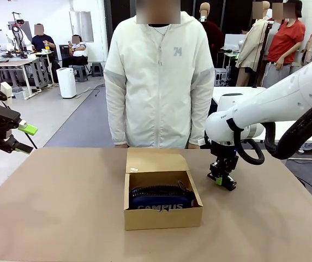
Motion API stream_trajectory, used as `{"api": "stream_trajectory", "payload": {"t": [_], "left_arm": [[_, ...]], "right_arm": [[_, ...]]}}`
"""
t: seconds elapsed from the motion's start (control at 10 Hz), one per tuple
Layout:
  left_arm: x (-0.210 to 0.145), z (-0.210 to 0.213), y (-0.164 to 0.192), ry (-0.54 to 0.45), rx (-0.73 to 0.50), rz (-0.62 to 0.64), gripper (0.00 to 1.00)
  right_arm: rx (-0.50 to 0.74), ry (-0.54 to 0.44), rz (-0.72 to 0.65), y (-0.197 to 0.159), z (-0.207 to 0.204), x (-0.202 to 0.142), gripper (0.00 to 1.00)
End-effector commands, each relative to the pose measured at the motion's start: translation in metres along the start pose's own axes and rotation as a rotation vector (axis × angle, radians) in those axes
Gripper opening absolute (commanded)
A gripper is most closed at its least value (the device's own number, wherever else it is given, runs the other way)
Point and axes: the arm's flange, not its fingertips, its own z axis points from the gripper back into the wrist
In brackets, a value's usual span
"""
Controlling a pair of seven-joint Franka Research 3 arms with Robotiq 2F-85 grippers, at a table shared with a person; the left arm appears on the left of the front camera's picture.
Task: Pack the items into the box.
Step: Pick up the item indicated by the person and place it inside the Mailer Box.
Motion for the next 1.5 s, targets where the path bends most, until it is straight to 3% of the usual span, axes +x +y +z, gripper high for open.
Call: {"api": "stream_trajectory", "payload": {"t": [0.0, 0.4, 0.6, 0.9, 1.1, 1.3, 1.4], "left_arm": [[-0.001, 0.003, 0.0, 0.008, -0.004, -0.013, 1.0], [-0.001, 0.003, 0.0, 0.008, -0.004, -0.013, 1.0], [-0.001, 0.003, 0.0, 0.008, -0.004, -0.013, 1.0], [-0.001, 0.003, 0.0, 0.008, -0.004, -0.013, 1.0], [-0.001, 0.003, 0.0, 0.008, -0.004, -0.013, 1.0], [-0.001, 0.003, 0.0, 0.008, -0.004, -0.013, 1.0], [-0.001, 0.003, 0.0, 0.008, -0.004, -0.013, 1.0]], "right_arm": [[-0.051, -0.014, -0.017, 0.004, -0.001, -0.008, 0.0], [-0.011, 0.002, -0.043, 0.005, 0.007, -0.011, 0.0], [0.044, 0.019, -0.062, 0.003, 0.045, -0.03, 0.0], [0.231, 0.108, -0.012, 0.015, 0.121, -0.109, 0.0], [0.29, 0.058, -0.005, 0.025, 0.132, -0.165, 0.0], [0.412, -0.066, 0.06, 0.029, 0.129, -0.228, 0.0], [0.438, -0.108, 0.036, 0.021, 0.123, -0.237, 0.0]]}}
